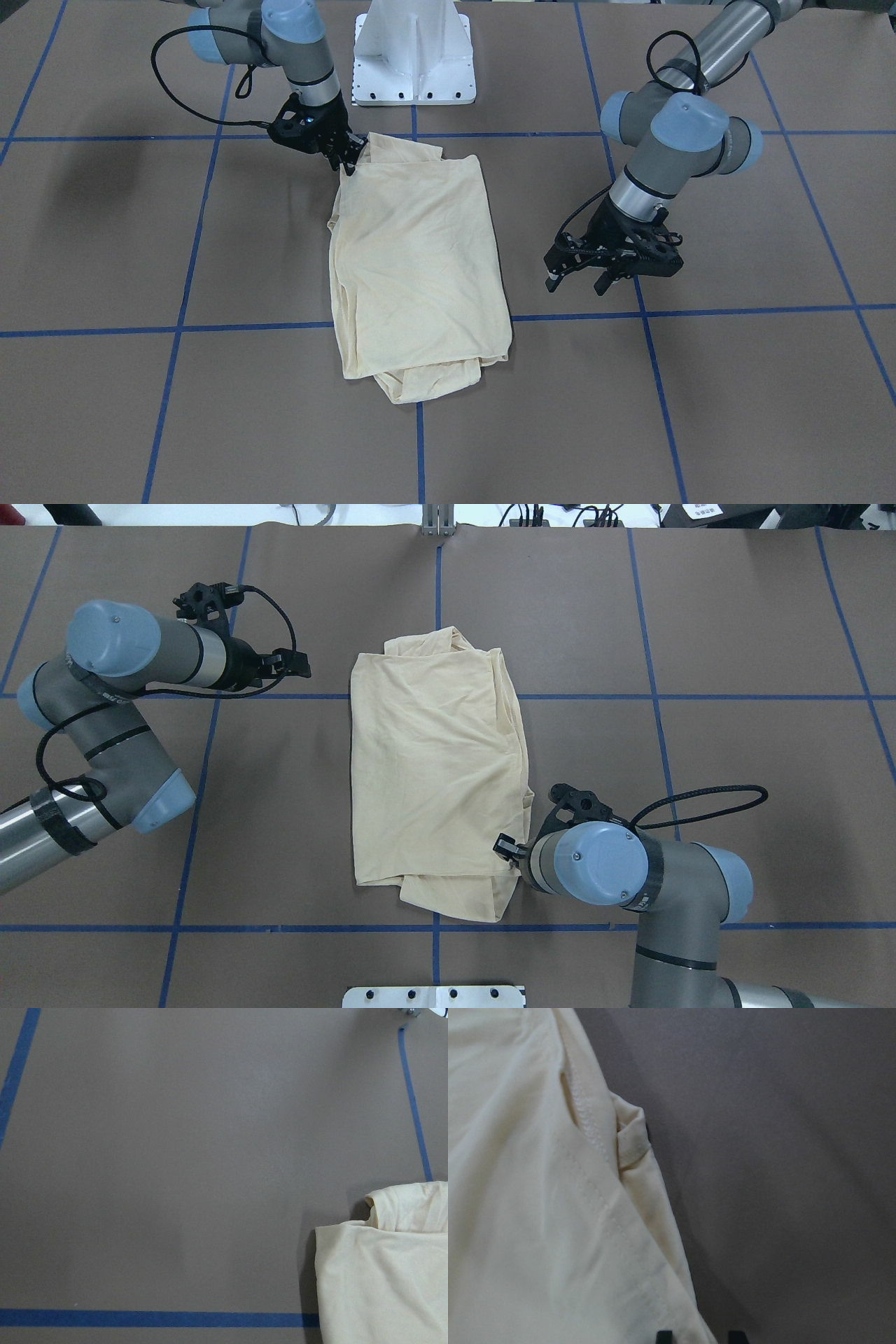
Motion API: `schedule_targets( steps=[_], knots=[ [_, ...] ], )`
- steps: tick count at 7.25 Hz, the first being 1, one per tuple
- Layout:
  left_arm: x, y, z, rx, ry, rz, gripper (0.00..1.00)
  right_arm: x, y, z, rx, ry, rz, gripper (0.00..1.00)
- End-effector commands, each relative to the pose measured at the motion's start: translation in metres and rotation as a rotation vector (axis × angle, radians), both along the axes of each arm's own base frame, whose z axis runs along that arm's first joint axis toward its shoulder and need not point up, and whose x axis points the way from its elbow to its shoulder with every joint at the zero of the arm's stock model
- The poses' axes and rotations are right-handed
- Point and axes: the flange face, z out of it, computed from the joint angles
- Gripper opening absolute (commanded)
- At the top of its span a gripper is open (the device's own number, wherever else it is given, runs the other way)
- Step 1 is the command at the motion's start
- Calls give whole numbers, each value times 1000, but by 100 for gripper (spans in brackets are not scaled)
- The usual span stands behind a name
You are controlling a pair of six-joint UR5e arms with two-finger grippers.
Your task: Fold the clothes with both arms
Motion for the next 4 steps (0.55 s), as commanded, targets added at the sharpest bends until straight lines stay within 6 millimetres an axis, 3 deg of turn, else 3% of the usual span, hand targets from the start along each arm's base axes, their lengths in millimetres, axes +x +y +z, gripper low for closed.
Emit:
schedule_targets(
  steps=[1,4],
  knots=[
    [0,0,2,-2,-2,1,100,3,0,-4,-7,-12,-8,0],
    [0,0,2,-3,-3,-1,100,11,2,-14,-29,-42,-36,0]
  ],
)
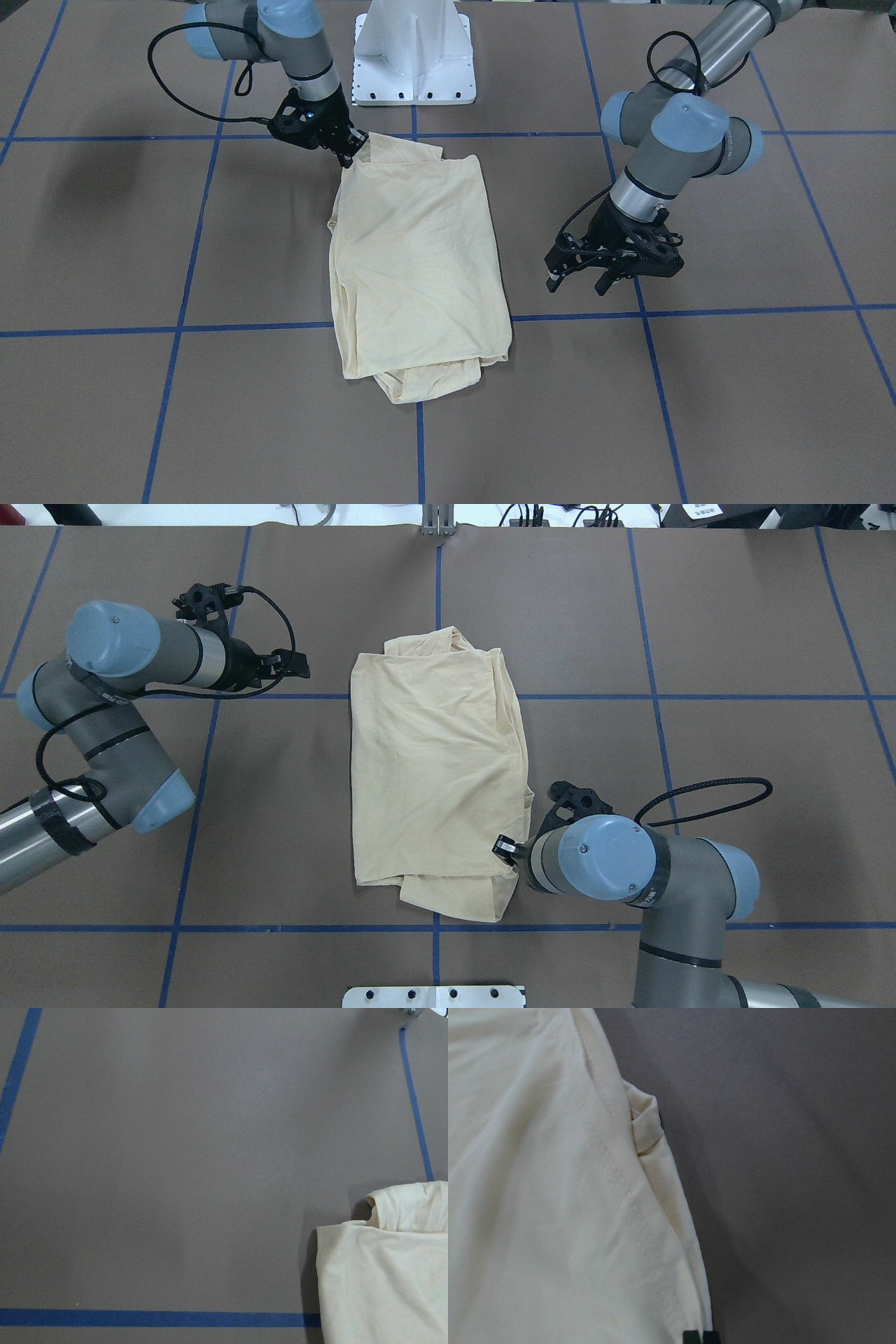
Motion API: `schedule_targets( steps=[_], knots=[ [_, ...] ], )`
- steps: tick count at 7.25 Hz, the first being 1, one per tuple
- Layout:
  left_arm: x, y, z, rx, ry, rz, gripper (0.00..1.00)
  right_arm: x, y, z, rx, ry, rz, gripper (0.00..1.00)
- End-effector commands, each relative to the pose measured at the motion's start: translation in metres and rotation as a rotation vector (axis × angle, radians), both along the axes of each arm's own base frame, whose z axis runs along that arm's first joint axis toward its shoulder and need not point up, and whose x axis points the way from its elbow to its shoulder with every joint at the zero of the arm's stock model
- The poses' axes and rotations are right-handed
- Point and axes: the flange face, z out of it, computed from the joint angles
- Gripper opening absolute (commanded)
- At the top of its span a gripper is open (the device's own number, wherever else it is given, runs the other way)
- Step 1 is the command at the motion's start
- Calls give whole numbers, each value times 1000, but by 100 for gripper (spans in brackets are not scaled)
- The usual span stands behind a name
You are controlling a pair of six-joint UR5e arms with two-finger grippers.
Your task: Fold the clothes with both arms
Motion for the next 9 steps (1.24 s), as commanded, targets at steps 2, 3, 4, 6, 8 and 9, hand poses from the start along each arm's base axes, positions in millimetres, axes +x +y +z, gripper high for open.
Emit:
schedule_targets(
  steps=[2,3,4,6,8,9],
  knots=[
    [0,0,-1,1,1,-1,100,7,2,2,-11,-3,-10,0],
    [0,0,-1,1,1,-1,100,7,1,3,-11,-2,-9,0],
    [0,0,-1,0,2,-1,100,8,0,4,-12,0,-9,0],
    [0,0,-1,0,2,-1,100,8,0,5,-13,1,-9,0],
    [0,0,-2,2,2,-1,100,4,4,5,-13,1,-19,37],
    [0,0,-3,3,4,-1,100,-6,14,0,-11,-1,-31,99]
  ],
)
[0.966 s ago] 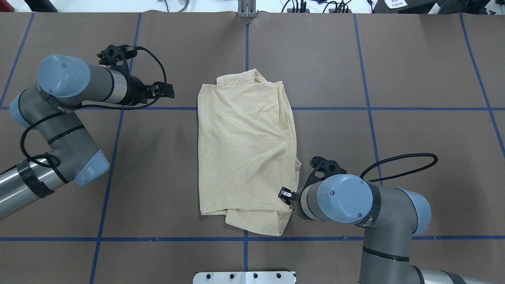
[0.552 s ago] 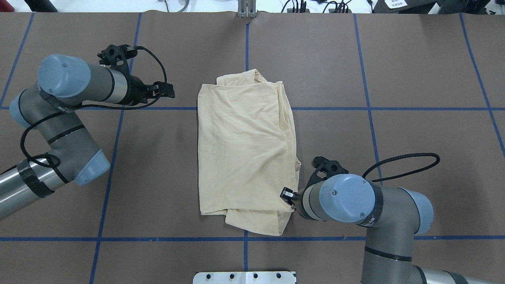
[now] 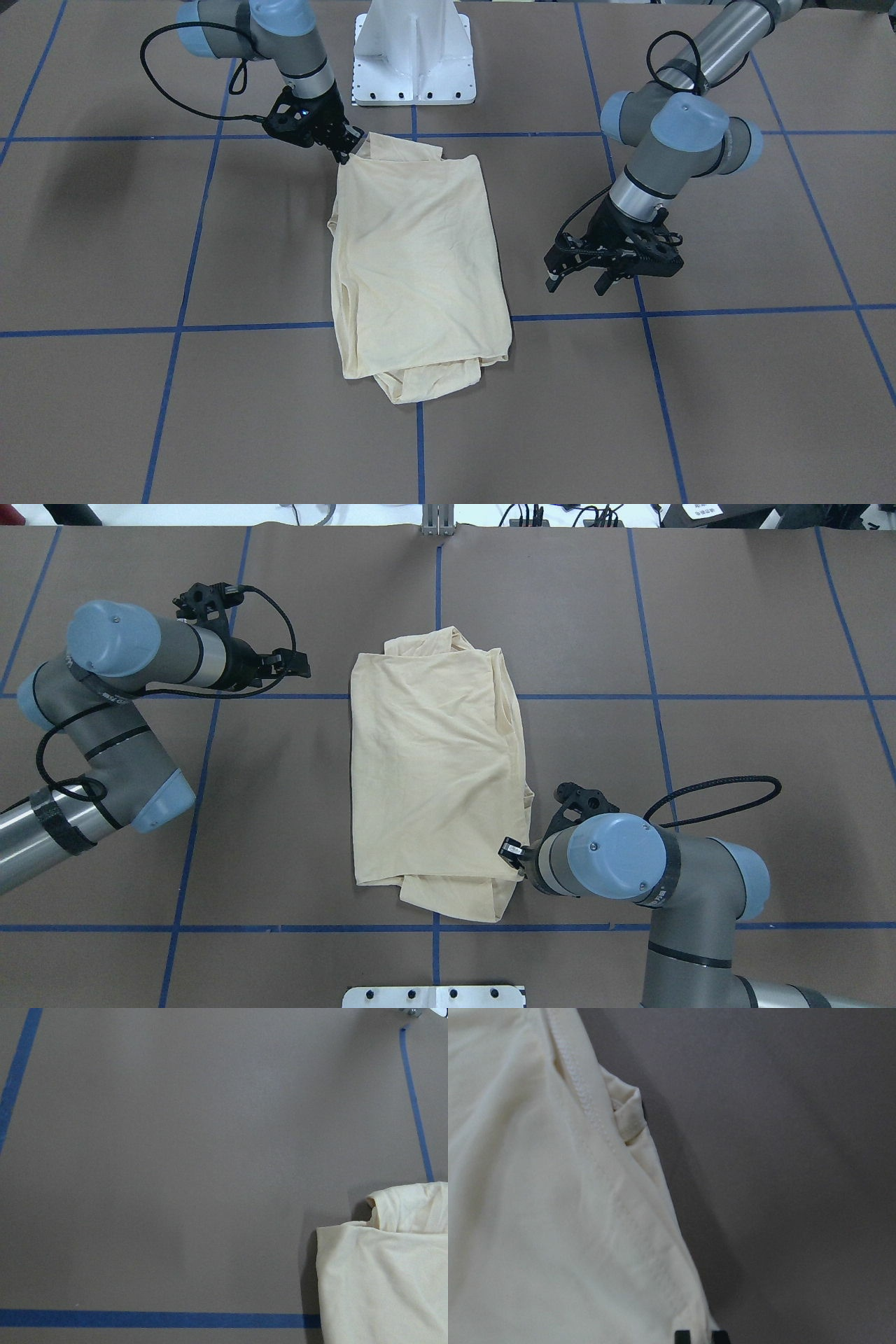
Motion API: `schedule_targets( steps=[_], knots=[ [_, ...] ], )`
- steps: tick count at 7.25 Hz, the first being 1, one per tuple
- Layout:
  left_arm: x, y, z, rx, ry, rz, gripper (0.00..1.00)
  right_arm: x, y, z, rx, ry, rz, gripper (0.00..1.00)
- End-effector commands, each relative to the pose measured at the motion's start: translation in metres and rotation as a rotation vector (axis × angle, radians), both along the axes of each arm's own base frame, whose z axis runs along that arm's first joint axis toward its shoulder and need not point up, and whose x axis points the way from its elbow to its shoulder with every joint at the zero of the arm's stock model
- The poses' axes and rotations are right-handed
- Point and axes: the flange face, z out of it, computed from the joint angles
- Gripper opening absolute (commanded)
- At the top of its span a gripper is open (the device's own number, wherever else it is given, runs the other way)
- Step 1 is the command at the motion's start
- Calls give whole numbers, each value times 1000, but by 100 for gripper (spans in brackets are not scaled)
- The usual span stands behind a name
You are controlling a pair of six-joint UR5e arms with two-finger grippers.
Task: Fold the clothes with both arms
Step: 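Shift the right gripper toward the shirt's near corner and hold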
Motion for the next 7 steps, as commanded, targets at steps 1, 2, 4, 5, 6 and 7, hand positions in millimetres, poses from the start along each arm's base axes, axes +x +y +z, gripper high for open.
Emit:
schedule_targets(
  steps=[1,2,4,5,6,7],
  knots=[
    [-1,1,-3,4,5,1,100,-9,9,-2,5,2,-10,100],
    [-1,1,-4,5,6,1,100,-11,10,-3,5,2,-11,100],
    [-2,2,-7,6,9,1,100,-26,7,-10,-20,-2,8,100],
    [-2,2,-8,8,9,1,100,-42,2,-18,-38,-5,34,100],
    [-2,2,-8,8,9,1,100,-51,0,-16,-75,1,71,100],
    [-2,2,-8,8,9,1,100,-57,-1,-16,-96,2,94,100]
  ],
)
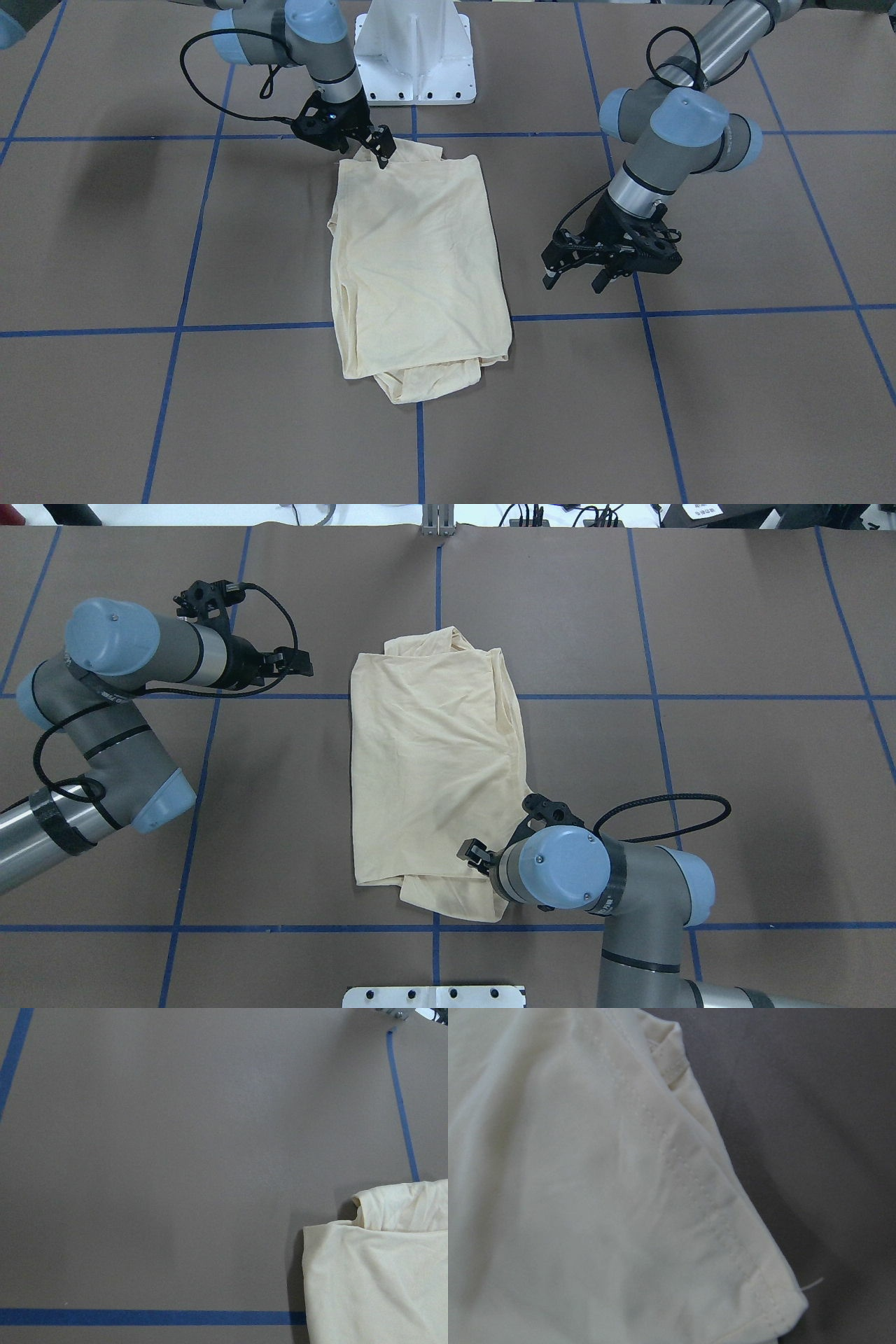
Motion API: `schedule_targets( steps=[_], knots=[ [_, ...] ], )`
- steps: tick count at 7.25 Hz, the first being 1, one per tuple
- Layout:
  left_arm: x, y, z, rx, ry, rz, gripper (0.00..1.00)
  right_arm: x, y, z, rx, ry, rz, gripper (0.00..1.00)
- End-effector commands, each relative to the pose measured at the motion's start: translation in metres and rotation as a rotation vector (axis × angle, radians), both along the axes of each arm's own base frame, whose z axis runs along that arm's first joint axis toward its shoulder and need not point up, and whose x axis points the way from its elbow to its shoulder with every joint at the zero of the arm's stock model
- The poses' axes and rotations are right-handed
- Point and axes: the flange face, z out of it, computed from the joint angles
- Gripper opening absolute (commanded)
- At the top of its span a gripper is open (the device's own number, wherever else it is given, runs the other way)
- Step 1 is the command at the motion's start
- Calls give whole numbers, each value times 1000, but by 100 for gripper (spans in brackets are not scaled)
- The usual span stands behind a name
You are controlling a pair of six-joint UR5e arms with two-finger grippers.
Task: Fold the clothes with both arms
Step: 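Shift the right gripper toward the shirt's near corner and hold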
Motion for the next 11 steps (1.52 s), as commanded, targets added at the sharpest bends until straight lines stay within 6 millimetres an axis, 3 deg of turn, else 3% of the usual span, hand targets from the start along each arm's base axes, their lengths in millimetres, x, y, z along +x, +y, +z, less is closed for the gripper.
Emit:
schedule_targets(
  steps=[1,7,9,11],
  knots=[
    [0,0,0,0,0,0,100,-9,-2,2,-33,6,33,100],
    [-1,1,-4,5,4,-1,100,-9,5,5,-36,12,22,89],
    [-1,1,-4,5,6,-2,100,-8,5,6,-36,13,22,77],
    [-2,1,-5,2,9,-4,100,-9,6,8,-37,16,21,74]
  ],
)
